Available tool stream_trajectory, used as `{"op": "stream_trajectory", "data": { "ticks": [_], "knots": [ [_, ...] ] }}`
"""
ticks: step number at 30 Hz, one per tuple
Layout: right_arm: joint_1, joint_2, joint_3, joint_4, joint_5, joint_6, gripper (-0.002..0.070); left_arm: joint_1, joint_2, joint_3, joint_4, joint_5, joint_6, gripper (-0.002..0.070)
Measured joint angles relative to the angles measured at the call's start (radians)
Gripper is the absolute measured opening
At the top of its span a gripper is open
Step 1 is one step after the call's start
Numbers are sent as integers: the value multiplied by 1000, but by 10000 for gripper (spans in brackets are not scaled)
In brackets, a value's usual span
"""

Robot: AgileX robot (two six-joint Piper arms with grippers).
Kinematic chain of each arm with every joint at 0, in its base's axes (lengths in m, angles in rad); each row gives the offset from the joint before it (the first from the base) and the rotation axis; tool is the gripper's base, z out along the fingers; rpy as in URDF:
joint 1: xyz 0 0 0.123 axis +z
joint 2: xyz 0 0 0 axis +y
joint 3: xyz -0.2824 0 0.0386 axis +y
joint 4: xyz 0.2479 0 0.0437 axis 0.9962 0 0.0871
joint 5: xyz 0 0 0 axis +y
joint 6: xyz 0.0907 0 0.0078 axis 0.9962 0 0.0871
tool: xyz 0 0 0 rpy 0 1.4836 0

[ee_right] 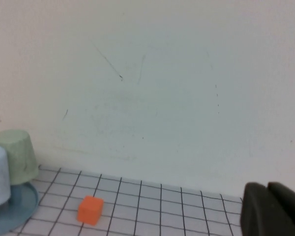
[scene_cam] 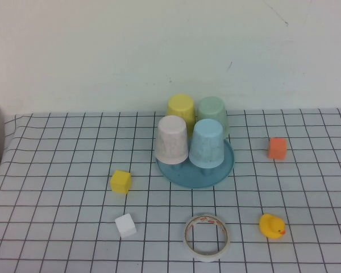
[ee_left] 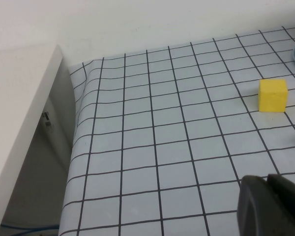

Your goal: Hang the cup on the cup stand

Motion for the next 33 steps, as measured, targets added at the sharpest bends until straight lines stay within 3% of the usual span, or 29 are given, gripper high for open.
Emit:
{"op": "stream_trajectory", "data": {
  "ticks": [4,7,15,33],
  "knots": [
    [-30,-56,95,134,0,-193,-1,0,0,0,0,0,-2,-1],
    [-42,-86,180,144,2,-214,-1,0,0,0,0,0,-3,-1],
    [-63,-92,245,167,153,-211,-1,0,0,0,0,0,-6,-1],
    [-65,-92,240,167,177,-50,-1,0,0,0,0,0,-6,-1]
  ]
}}
